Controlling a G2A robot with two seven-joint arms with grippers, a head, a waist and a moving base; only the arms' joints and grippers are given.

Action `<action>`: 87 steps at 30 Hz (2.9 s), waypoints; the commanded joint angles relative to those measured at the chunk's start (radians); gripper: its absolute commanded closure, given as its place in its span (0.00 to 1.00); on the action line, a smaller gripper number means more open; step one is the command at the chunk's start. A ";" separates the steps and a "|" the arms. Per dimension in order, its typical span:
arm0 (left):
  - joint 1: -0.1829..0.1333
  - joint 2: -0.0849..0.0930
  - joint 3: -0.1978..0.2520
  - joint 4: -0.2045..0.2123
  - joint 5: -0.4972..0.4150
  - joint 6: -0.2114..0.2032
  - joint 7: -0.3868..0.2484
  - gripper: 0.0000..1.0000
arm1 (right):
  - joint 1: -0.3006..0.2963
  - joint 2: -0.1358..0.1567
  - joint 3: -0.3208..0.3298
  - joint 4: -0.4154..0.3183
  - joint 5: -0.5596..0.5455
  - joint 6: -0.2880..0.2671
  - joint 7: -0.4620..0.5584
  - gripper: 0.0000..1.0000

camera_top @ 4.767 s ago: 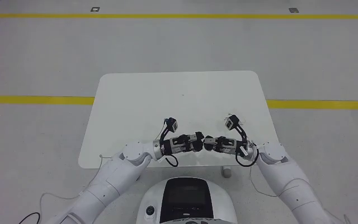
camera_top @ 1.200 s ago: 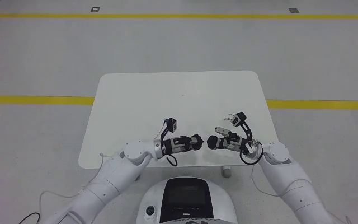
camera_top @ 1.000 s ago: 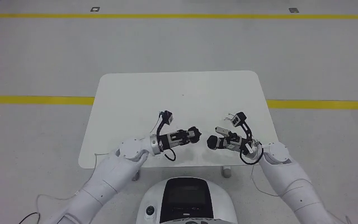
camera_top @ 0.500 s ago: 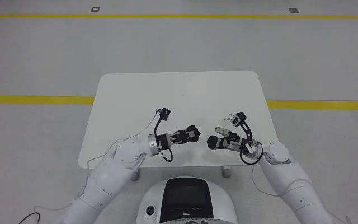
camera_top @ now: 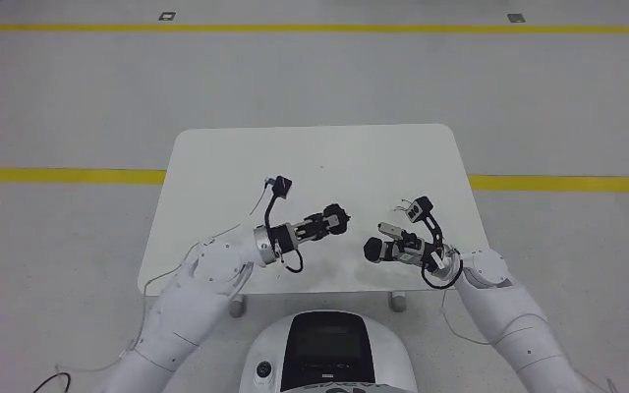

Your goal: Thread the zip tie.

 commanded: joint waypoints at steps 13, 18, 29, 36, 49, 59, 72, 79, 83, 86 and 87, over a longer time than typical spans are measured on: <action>0.003 0.024 0.006 -0.022 0.162 0.000 0.063 1.00 | 0.000 0.000 0.000 0.000 0.000 0.000 0.000 0.00; 0.003 0.028 0.007 -0.033 0.137 0.000 0.054 1.00 | 0.000 0.000 0.000 0.000 0.000 0.000 0.000 0.00; 0.003 0.028 0.007 -0.033 0.137 0.000 0.054 1.00 | -0.012 0.002 0.016 -0.011 -0.029 -0.013 -0.062 0.00; 0.003 0.028 0.007 -0.033 0.137 0.000 0.054 1.00 | -0.088 0.032 0.173 -0.085 -0.092 -0.017 -0.142 0.00; 0.003 0.028 0.007 -0.033 0.137 0.000 0.054 1.00 | -0.080 0.069 0.257 -0.299 -0.691 0.111 -0.307 0.00; 0.003 0.028 0.007 -0.033 0.137 0.000 0.054 1.00 | -0.080 0.069 0.257 -0.299 -0.691 0.111 -0.307 0.00; 0.003 0.028 0.007 -0.033 0.137 0.000 0.054 1.00 | 0.082 0.093 0.269 -0.235 -0.913 0.084 -0.143 0.00; 0.003 0.028 0.007 -0.033 0.137 0.000 0.054 1.00 | 0.312 0.100 0.161 -0.074 -0.992 -0.017 0.082 0.00; 0.003 0.028 0.007 -0.033 0.137 0.000 0.054 1.00 | 0.336 0.099 0.140 -0.048 -0.977 -0.017 0.100 0.00; 0.003 0.028 0.007 -0.033 0.137 0.000 0.054 1.00 | 0.336 0.099 0.140 -0.048 -0.977 -0.017 0.100 0.00; 0.003 0.028 0.007 -0.033 0.137 0.000 0.054 1.00 | 0.336 0.099 0.140 -0.048 -0.977 -0.017 0.100 0.00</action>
